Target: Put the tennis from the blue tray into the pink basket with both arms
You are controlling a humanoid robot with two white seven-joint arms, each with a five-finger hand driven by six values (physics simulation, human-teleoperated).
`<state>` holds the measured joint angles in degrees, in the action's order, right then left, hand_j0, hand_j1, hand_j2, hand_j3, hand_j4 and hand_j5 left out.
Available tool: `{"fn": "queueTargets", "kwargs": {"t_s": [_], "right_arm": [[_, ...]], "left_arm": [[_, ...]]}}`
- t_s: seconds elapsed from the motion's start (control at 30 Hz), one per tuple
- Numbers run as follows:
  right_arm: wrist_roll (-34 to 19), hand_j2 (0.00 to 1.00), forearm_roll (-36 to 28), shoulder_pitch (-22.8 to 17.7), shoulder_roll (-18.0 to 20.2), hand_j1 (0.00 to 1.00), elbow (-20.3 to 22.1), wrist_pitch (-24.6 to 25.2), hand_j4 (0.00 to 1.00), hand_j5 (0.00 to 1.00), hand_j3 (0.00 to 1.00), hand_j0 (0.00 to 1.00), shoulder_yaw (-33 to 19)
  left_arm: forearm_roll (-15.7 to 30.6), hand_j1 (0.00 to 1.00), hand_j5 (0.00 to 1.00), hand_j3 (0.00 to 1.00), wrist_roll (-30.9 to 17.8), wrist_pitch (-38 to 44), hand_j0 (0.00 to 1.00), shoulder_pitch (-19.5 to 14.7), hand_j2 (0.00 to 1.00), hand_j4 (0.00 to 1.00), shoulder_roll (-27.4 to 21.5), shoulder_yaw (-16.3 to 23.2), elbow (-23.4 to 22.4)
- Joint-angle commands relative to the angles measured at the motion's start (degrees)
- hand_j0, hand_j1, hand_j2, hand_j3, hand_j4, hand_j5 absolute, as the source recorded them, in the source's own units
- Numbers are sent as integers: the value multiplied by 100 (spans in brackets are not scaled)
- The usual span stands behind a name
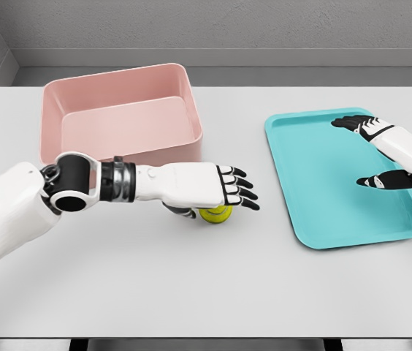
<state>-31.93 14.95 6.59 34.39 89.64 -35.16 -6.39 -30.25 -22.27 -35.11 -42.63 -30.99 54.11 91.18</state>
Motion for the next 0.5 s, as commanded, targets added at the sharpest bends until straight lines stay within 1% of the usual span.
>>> {"fn": "queueTargets", "kwargs": {"t_s": [0.0,0.13,0.47], "right_arm": [[3,100,-45,0,6,100,1,16,100,100,100,100,-3],[3,100,-45,0,6,100,19,16,100,100,100,100,-3],[3,100,-45,0,6,100,27,16,100,100,100,100,-3]], "left_arm": [[37,100,100,100,3,11,100,0,100,100,23,12,-30],[37,100,100,100,3,11,100,-18,100,100,23,126,-153],[45,100,100,100,3,11,100,-18,100,100,32,135,-320]]}}
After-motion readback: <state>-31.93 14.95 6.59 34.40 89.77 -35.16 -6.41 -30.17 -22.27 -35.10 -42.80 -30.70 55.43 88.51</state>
